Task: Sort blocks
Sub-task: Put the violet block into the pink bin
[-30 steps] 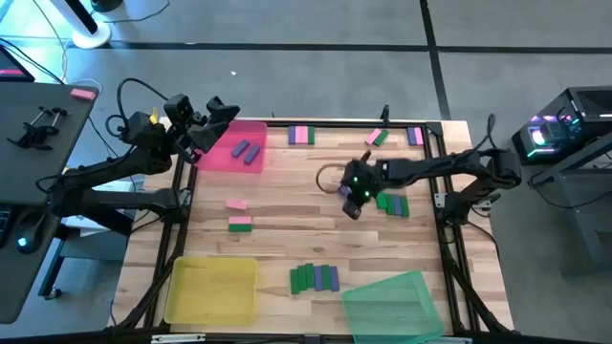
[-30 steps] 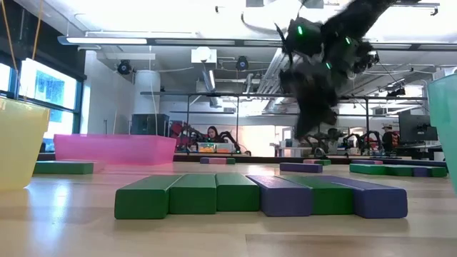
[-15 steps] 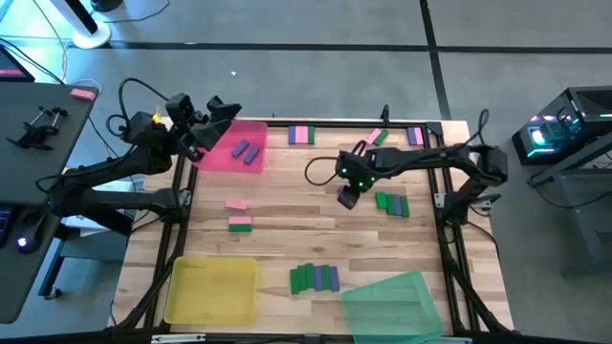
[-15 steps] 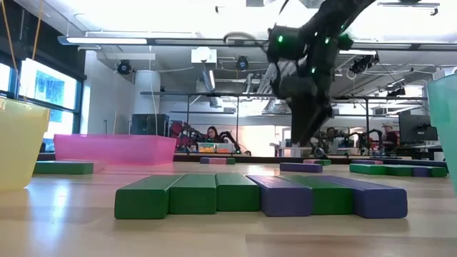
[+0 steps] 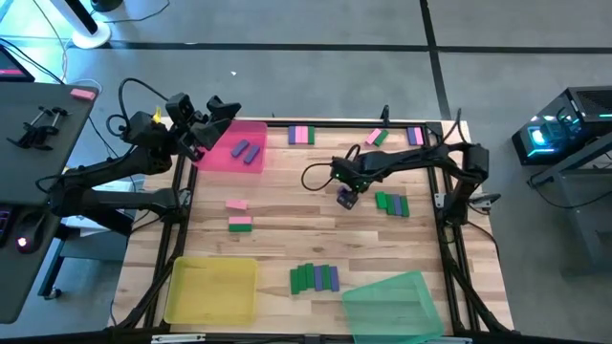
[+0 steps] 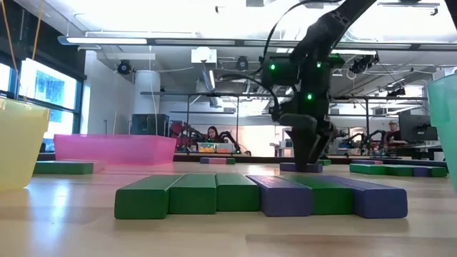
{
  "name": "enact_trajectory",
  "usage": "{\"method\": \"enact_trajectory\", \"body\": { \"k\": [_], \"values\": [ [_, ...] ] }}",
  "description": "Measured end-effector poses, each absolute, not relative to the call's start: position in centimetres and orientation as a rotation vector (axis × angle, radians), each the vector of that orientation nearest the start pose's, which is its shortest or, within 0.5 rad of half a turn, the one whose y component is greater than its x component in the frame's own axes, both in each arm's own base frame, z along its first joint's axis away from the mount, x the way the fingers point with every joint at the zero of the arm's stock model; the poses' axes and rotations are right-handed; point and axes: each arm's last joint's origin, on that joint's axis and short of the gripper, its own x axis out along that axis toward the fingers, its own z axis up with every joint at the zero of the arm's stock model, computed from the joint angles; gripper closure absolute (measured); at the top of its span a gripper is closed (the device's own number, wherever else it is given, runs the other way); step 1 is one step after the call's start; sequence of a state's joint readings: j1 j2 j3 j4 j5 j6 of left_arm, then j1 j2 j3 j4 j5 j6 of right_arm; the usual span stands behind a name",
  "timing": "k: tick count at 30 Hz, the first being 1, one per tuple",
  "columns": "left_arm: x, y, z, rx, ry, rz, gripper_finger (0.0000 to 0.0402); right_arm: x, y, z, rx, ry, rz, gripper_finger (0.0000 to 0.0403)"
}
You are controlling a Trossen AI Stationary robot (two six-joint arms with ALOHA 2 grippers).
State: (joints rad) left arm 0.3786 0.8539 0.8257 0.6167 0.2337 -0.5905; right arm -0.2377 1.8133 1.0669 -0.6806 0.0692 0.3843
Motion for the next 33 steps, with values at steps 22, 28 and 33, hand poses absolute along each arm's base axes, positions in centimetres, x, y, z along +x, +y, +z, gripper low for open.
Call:
{"method": "enact_trajectory", "body": {
  "k": [22, 28, 33],
  "values": [
    [19.1, 6.8, 36.9, -0.348, -0.210, 0.079, 0.0133, 29.3, -9.0, 21.7, 0.525, 1.036, -0.378, 0.0396],
    [19.1, 6.8, 35.8, -0.337, -0.083, 0.109, 0.0133, 31.8, -10.1, 24.3, 0.712, 0.635, -0.312, 0.0399],
    [19.0, 6.8, 36.6, -0.384, -0.169, 0.088, 0.0133, 36.1, -9.4, 23.6, 0.755, 0.612, -0.265, 0.0400]
  ]
}}
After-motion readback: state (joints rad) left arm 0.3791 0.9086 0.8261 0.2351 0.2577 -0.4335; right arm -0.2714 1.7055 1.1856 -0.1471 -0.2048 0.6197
